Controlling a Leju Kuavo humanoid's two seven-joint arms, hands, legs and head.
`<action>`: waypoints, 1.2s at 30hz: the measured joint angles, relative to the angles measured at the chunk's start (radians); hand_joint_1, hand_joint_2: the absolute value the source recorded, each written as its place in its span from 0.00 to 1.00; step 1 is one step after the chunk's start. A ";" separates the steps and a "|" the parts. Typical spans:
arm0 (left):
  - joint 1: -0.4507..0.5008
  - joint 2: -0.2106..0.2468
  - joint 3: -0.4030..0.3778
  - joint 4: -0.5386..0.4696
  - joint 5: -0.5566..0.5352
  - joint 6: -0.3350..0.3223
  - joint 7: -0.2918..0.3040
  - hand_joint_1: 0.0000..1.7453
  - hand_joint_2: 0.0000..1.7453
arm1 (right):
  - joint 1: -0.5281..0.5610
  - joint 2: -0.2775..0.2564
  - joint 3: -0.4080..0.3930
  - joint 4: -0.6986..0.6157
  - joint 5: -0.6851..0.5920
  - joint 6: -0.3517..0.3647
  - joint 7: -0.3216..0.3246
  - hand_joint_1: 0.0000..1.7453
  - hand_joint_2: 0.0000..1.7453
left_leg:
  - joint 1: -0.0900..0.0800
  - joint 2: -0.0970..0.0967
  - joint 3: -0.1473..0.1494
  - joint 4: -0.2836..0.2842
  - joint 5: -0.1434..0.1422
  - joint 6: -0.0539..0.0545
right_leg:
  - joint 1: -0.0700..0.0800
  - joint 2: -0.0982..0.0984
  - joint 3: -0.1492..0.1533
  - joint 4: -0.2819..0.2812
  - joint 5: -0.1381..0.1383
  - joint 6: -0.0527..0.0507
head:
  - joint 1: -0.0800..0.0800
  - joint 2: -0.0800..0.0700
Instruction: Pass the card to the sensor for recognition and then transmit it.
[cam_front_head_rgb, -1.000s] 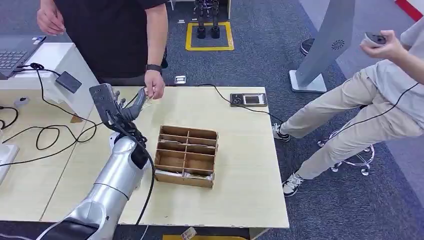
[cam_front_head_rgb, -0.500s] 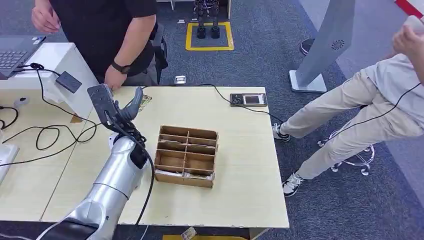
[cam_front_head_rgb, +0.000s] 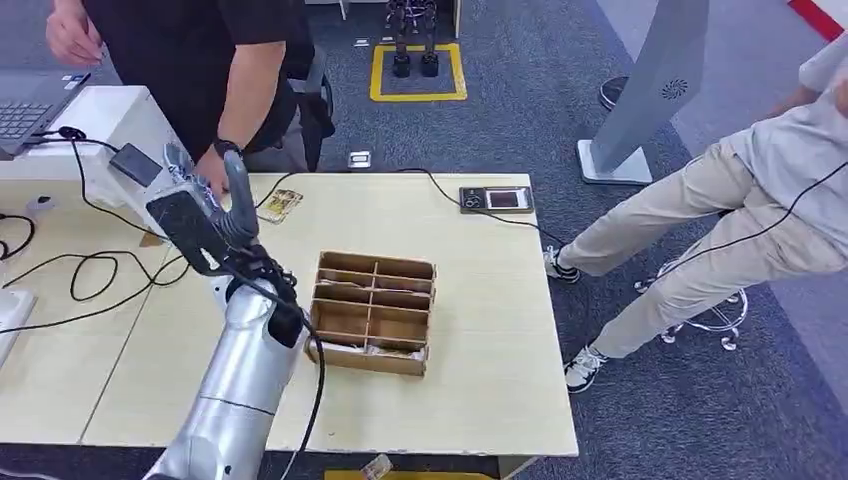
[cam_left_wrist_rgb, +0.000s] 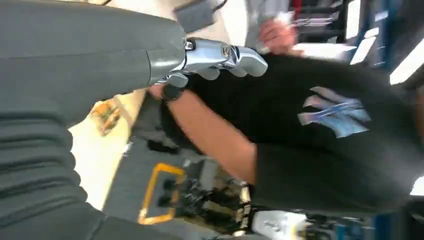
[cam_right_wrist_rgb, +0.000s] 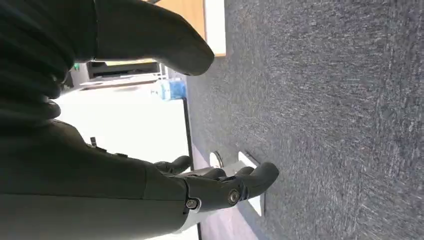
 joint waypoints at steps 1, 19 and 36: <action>0.035 0.002 -0.011 -0.044 -0.016 0.000 -0.006 0.00 0.00 | 0.002 0.000 0.000 0.000 -0.003 0.003 -0.003 0.00 1.00 | 0.000 0.000 0.000 0.000 0.000 0.000 | 0.000 0.000 0.000 0.000 0.000 0.000 | 0.000 0.000; 0.404 0.119 -0.223 -0.548 0.071 -0.002 -0.145 0.00 1.00 | 0.015 0.010 0.000 0.019 -0.057 0.002 -0.017 0.00 1.00 | 0.000 0.000 -0.001 0.000 0.000 0.000 | 0.000 -0.001 -0.001 0.000 -0.001 0.000 | 0.000 0.000; 0.506 0.115 -0.257 -0.631 -0.017 -0.002 -0.162 0.00 1.00 | 0.015 0.015 0.000 0.027 -0.060 0.001 -0.013 0.00 1.00 | 0.000 0.000 -0.001 0.000 0.000 0.000 | 0.000 -0.001 -0.001 0.000 0.000 0.000 | 0.000 0.000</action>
